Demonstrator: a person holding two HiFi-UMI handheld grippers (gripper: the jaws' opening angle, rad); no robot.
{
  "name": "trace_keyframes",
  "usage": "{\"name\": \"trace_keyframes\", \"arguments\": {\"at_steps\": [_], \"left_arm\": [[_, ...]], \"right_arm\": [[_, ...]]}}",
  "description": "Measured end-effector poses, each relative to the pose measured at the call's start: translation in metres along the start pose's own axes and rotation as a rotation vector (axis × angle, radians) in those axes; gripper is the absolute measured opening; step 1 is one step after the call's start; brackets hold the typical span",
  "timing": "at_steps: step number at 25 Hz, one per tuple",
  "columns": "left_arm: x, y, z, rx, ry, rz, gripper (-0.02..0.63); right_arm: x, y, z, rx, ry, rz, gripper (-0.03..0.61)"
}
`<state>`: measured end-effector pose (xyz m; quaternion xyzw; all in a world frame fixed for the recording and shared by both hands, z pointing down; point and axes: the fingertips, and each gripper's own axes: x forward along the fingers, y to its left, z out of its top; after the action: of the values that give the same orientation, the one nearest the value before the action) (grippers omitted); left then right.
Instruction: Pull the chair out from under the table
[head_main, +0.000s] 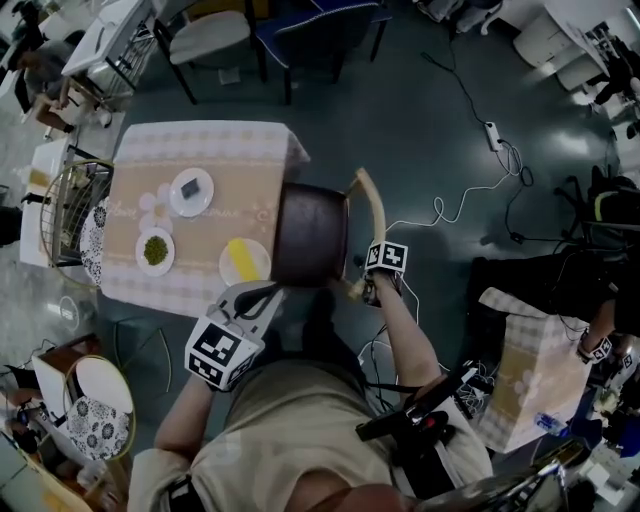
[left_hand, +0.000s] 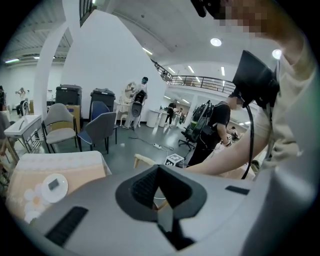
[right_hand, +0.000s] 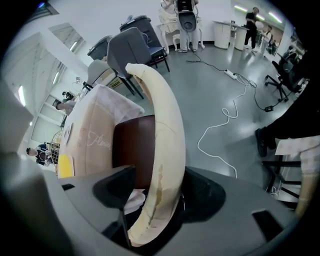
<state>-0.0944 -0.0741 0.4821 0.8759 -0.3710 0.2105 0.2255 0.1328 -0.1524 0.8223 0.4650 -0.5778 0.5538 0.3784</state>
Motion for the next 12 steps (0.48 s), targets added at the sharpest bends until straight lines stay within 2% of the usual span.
{"name": "trace_keyframes", "arguments": {"at_steps": [3, 6, 12], "left_arm": [[0.000, 0.001, -0.001, -0.004, 0.013, 0.015, 0.005], [0.002, -0.002, -0.002, -0.004, 0.022, 0.018, 0.005], [0.009, -0.008, -0.004, 0.007, 0.045, 0.004, 0.005]], "right_arm": [[0.006, -0.002, 0.000, -0.003, 0.007, -0.003, 0.270], [0.009, -0.008, 0.000, 0.001, 0.012, 0.003, 0.172], [0.016, -0.010, -0.002, 0.132, 0.009, 0.075, 0.137]]}}
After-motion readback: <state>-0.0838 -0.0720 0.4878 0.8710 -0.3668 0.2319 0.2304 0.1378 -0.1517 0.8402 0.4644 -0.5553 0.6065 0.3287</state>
